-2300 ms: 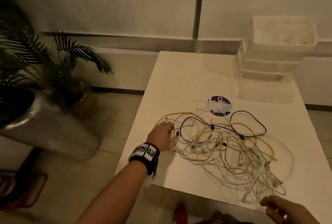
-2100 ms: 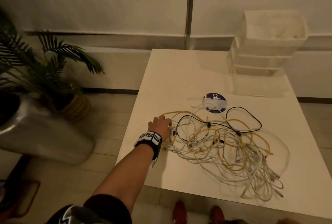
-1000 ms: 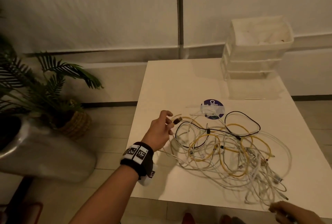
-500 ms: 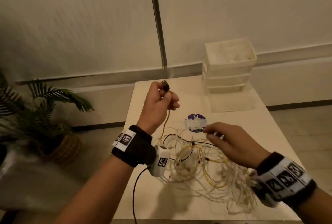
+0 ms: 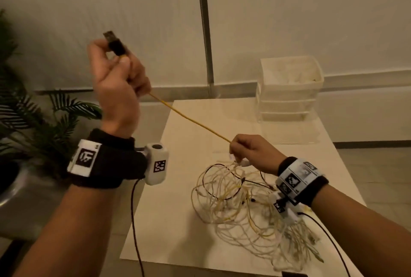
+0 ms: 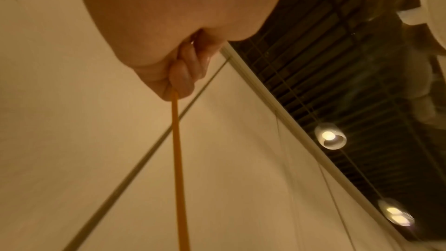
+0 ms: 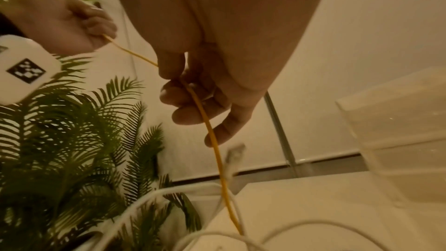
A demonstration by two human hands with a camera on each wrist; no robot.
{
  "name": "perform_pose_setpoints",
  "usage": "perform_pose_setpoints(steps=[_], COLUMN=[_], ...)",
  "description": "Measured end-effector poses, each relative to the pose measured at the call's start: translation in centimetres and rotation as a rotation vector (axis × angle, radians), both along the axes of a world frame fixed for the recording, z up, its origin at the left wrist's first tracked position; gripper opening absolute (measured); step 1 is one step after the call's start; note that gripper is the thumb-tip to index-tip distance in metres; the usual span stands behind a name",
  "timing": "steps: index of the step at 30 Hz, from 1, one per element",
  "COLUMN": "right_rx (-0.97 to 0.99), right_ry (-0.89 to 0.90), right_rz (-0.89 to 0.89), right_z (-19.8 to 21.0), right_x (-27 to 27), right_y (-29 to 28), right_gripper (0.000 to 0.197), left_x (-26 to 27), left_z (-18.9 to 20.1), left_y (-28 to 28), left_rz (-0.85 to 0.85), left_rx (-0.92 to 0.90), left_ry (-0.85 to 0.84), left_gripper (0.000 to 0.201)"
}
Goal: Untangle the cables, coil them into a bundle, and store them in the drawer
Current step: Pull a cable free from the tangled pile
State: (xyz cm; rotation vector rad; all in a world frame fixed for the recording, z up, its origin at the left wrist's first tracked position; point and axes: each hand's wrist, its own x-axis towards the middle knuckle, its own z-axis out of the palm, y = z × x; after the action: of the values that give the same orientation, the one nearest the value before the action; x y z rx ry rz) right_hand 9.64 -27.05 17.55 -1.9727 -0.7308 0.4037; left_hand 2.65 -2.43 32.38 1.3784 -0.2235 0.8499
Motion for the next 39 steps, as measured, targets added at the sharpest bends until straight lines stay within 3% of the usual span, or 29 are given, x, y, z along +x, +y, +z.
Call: perform_pose_setpoints(steps=[3, 5, 8, 10, 13, 19, 22, 24, 27, 29, 32, 35, 37, 39], right_rx=[0.025, 0.134, 0.222, 0.204, 0.196, 0.327, 0.364, 0.283, 0.191, 0.206, 0.269, 0.328, 0.306, 0.196], right_ry=[0.003, 0.024, -0.025, -0.120, -0.192, -0.105, 0.020, 0.033, 0.061, 0.047, 0.010, 0.032, -0.032, -0.166], right_rz=[-0.057, -0.131, -0.160, -0.070, -0.037, -0.119, -0.185, -0.170, -0.159, -0.213, -0.325, -0.416, -0.418, -0.318], right_z=[-0.2, 0.7, 3.3, 5.3, 7.4, 6.4, 4.1, 2.4, 0.2, -0.4, -0.2, 1.2, 2.9, 4.6], right_x=[0.8, 1.0, 0.9, 0.5, 0.6, 0.7, 1.0, 1.1, 1.1, 1.5, 2.4, 3.6, 4.2, 4.2], right_y=[-0.9, -0.7, 0.2, 0.8, 1.0, -1.0, -1.8, -2.3, -2.8, -3.1, -3.2, -3.5, -3.7, -3.4], right_gripper=[0.026, 0.028, 0.028, 0.028, 0.028, 0.017, 0.012, 0.008, 0.023, 0.025, 0.024, 0.025, 0.027, 0.031], left_x=[-1.3, -2.0, -1.5, -0.8, 0.7, 3.3, 4.4, 5.3, 6.4, 6.5, 4.8, 2.3, 1.2, 1.0], left_z=[0.5, -0.2, -3.7, -6.5, -8.5, -7.1, -4.8, -2.9, -0.5, -0.2, -1.4, -2.6, -3.8, -4.9], left_y=[2.0, 1.6, -2.3, -5.8, -8.8, -8.4, -7.7, -6.7, -4.5, -3.8, -4.6, -6.5, -8.1, -9.8], left_rz=[0.156, 0.225, 0.139, 0.052, 0.062, 0.138, 0.169, 0.252, 0.459, 0.509, 0.593, 0.636, 0.509, 0.306], left_rx=[-0.024, 0.249, 0.766, 0.829, 0.733, 0.716, 0.554, 0.365, 0.200, 0.278, 0.552, 0.719, 0.880, 1.033], left_ry=[0.009, 0.141, 0.546, 0.629, 0.516, 0.397, 0.365, 0.302, 0.210, 0.236, 0.329, 0.101, 0.002, 0.050], left_gripper=[0.009, 0.011, 0.021, 0.035, 0.013, 0.020, 0.020, 0.017, 0.015, 0.006, 0.032, 0.032, 0.032, 0.043])
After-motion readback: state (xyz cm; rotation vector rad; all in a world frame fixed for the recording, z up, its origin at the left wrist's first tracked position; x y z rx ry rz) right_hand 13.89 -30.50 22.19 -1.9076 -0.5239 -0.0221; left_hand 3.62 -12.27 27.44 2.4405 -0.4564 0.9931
